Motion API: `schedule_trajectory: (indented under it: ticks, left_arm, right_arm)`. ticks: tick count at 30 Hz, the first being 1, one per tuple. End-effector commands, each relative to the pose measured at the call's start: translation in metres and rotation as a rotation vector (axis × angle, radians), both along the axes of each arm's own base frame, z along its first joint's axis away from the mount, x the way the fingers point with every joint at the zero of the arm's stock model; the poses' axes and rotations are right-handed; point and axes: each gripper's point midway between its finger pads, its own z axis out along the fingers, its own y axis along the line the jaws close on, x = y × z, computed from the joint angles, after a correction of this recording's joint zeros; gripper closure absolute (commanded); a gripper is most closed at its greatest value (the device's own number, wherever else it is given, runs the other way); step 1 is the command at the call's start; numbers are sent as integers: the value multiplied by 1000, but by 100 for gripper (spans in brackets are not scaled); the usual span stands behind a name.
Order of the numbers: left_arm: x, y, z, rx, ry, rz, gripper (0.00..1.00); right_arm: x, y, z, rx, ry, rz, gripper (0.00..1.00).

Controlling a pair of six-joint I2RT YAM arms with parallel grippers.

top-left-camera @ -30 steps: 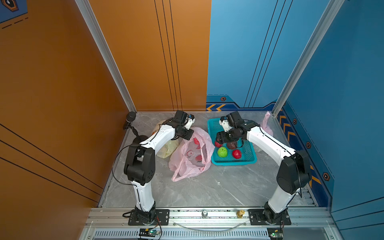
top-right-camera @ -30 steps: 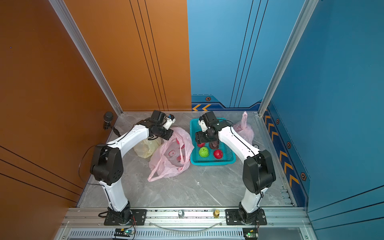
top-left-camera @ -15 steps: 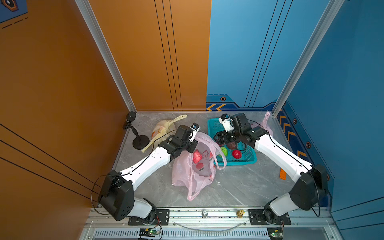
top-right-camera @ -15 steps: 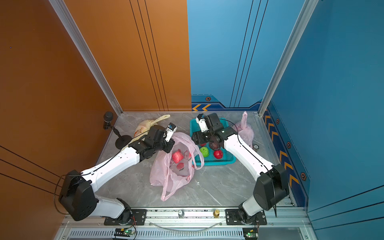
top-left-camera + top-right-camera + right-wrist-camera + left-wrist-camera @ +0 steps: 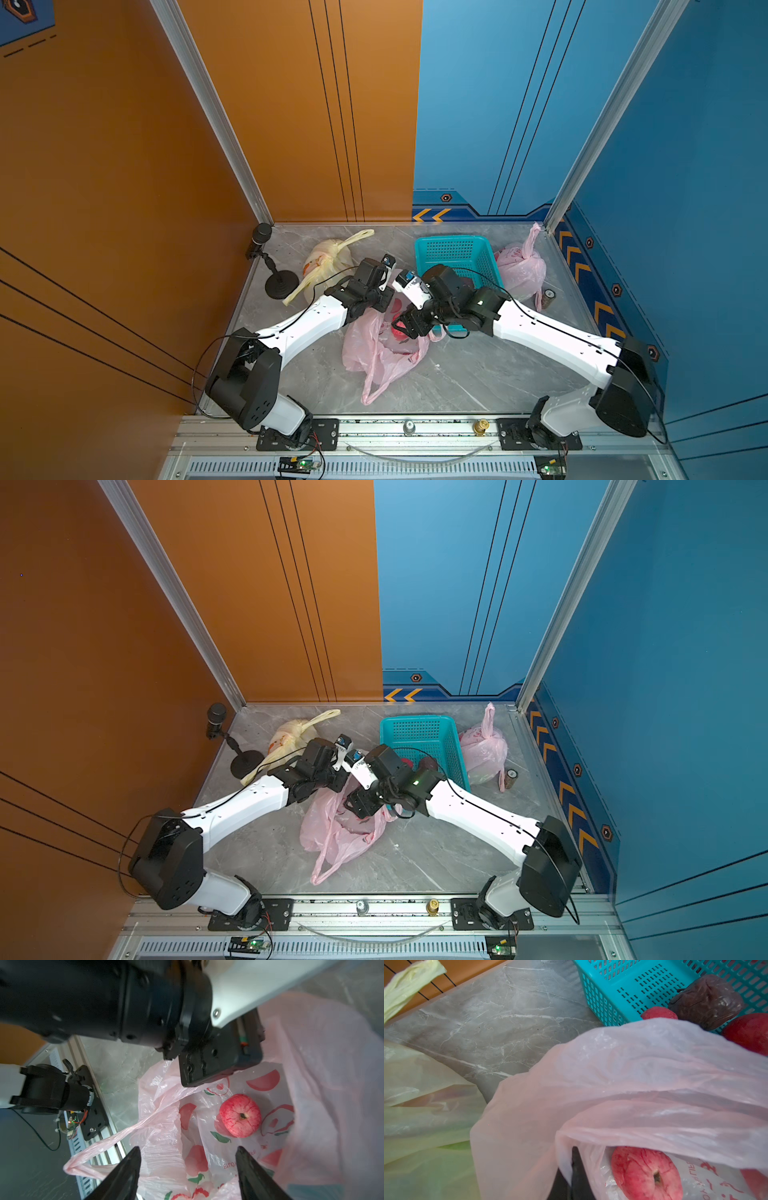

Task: Untie the knot of a plastic bag & take out the apple
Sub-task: Pick up the apple from the plastic bag.

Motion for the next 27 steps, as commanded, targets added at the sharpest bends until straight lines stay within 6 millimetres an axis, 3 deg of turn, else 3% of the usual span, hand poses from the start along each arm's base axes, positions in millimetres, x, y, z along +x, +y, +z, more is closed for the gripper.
schedule_trajectory:
  ticks: [1, 8, 18, 22, 27]
  left_arm:
    - [3, 4, -6, -7, 17, 27, 100]
    - [1, 5, -10, -24, 47, 21, 100]
    - [-2, 13, -17, -44, 70, 26, 100]
    - [-4, 15, -23, -84, 104, 35, 100]
    - [0, 16, -21, -167, 94, 56, 100]
  right_arm:
    - [23, 5, -20, -86, -53, -90, 27]
    - [52, 3, -58, -285, -109, -223, 27]
    - [61, -2, -93, -380, -68, -309, 25]
    - [60, 0, -99, -354, -77, -313, 25]
    - [61, 10, -87, -247, -109, -319, 25]
